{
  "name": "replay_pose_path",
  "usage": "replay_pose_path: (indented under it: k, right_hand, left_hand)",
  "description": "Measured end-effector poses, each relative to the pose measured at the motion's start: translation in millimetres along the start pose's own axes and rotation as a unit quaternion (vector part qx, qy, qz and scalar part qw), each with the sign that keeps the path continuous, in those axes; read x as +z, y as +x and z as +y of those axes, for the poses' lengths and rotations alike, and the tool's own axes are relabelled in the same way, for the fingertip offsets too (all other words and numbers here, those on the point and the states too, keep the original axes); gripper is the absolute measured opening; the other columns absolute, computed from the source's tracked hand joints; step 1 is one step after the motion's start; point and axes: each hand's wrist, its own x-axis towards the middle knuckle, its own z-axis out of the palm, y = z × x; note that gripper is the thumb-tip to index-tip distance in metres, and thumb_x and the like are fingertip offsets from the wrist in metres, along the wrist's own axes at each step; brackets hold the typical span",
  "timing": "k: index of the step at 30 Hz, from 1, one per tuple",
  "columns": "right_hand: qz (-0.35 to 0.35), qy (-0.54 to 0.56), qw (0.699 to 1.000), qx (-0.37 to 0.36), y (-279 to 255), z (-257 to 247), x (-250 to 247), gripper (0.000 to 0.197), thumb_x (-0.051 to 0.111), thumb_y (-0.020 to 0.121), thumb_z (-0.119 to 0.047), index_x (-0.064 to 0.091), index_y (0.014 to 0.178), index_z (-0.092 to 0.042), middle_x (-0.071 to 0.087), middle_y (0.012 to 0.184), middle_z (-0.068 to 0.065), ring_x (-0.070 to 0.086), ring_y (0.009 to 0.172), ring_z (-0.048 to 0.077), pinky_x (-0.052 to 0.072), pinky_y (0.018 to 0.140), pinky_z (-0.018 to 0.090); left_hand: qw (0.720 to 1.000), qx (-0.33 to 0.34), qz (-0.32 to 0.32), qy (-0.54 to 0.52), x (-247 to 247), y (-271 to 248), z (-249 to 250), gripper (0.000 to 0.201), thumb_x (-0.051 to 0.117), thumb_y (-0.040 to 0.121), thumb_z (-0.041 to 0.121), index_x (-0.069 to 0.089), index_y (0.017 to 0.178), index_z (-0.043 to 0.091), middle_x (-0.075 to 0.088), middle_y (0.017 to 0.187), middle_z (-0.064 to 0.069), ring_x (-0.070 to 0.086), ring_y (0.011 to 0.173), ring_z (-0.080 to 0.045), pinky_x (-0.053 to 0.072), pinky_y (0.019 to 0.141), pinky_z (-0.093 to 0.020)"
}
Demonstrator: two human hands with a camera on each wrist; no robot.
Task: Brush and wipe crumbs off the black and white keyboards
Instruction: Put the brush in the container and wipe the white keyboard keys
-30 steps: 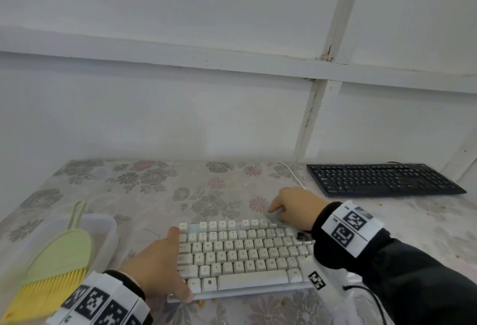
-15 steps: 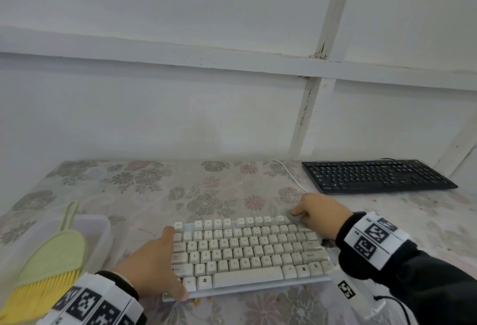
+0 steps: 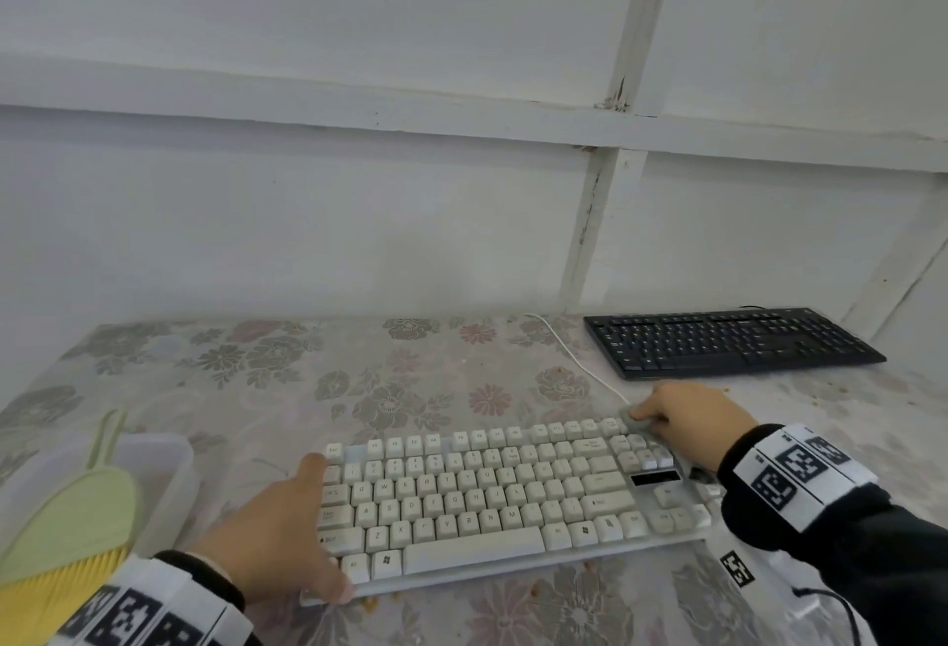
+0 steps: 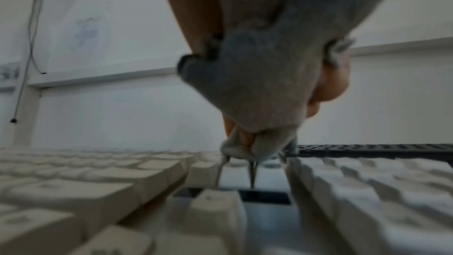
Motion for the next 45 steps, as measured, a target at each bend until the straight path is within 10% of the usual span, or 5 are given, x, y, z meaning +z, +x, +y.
replay_pose_path:
  k: [7,15,28,41,45]
  right_hand:
    - [-0.023,-0.006,0.999,0.049,7,21,-9,0.029,0.049,0.095,-0.015,0.068,0.113,-0.027,0.053,0.1,-0.001,0.059,0.11,0.023,0.039,0.079,0.023]
    - [0.009,-0.006,1.0,-0.026,4,-17,2,0.025,0.043,0.099,-0.024,0.066,0.103,-0.014,0.035,0.067,-0.011,0.037,0.058,0.003,0.028,0.05,0.014]
    - [0.038,-0.004,0.999,-0.031,2,-7,7,0.026,0.045,0.097,-0.018,0.068,0.109,-0.022,0.035,0.072,-0.011,0.041,0.068,0.011,0.027,0.052,0.015]
    - [-0.125,-0.001,0.967,0.224,16,37,-19,0.04,0.04,0.102,-0.029,0.052,0.132,-0.007,0.056,0.131,0.01,0.06,0.109,0.024,0.046,0.091,0.03]
    - [-0.104,-0.046,0.968,0.225,18,58,-4,0.029,0.044,0.1,-0.024,0.064,0.111,-0.007,0.065,0.112,0.009,0.063,0.106,0.023,0.044,0.086,0.026]
  left_hand:
    - [1.0,-0.003,-0.006,0.001,0,1,-1,0.105,0.077,0.049,0.045,0.014,0.13,0.024,0.054,0.103,0.012,0.056,0.093,-0.005,0.051,0.086,-0.025]
    - [1.0,-0.007,-0.007,0.008,0,2,-2,0.109,0.075,0.045,0.049,0.013,0.131,0.025,0.054,0.103,0.012,0.056,0.092,-0.006,0.052,0.084,-0.025]
    - [1.0,-0.009,-0.01,0.007,1,3,-3,0.106,0.075,0.046,0.048,0.013,0.13,0.026,0.056,0.104,0.011,0.058,0.092,-0.005,0.053,0.083,-0.024]
    - [1.0,-0.01,-0.004,0.006,0,-1,3,0.104,0.075,0.052,0.042,0.01,0.132,0.027,0.054,0.103,0.015,0.056,0.092,-0.002,0.052,0.081,-0.02]
    - [1.0,-0.012,-0.016,0.002,-1,-1,1,0.106,0.075,0.048,0.046,0.012,0.131,0.027,0.055,0.103,0.012,0.057,0.092,-0.005,0.052,0.082,-0.023]
